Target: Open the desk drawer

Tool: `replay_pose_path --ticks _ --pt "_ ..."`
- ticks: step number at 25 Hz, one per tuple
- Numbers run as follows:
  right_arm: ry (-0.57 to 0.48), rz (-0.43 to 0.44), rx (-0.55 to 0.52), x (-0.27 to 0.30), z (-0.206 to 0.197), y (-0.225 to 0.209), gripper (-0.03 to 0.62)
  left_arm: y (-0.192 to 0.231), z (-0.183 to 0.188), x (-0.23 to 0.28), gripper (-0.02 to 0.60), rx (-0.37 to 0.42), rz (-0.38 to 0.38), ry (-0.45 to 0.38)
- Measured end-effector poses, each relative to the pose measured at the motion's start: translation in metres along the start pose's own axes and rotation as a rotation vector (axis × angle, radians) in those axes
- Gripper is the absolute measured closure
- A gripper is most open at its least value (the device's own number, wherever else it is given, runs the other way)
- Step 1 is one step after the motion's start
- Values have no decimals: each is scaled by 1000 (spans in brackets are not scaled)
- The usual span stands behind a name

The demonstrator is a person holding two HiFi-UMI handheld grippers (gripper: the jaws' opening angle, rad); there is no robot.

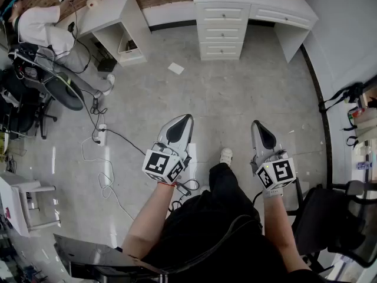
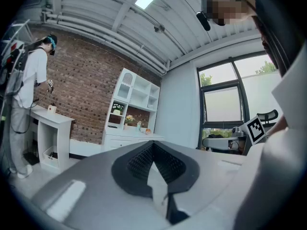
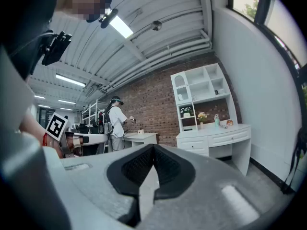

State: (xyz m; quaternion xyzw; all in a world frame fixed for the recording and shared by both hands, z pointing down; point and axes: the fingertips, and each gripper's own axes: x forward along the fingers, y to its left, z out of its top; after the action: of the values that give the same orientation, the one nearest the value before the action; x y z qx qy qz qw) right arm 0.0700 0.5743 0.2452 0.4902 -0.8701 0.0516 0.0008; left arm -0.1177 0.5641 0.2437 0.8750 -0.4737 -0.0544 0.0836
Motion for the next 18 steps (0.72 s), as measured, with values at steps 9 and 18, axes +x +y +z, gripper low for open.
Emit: replay_pose_path --ticks 9,18 --pt "-2 10 -6 70 15 -65 592 31 10 88 580 12 23 -2" --pt "15 48 -3 124 21 -129 592 53 14 170 580 19 71 5"
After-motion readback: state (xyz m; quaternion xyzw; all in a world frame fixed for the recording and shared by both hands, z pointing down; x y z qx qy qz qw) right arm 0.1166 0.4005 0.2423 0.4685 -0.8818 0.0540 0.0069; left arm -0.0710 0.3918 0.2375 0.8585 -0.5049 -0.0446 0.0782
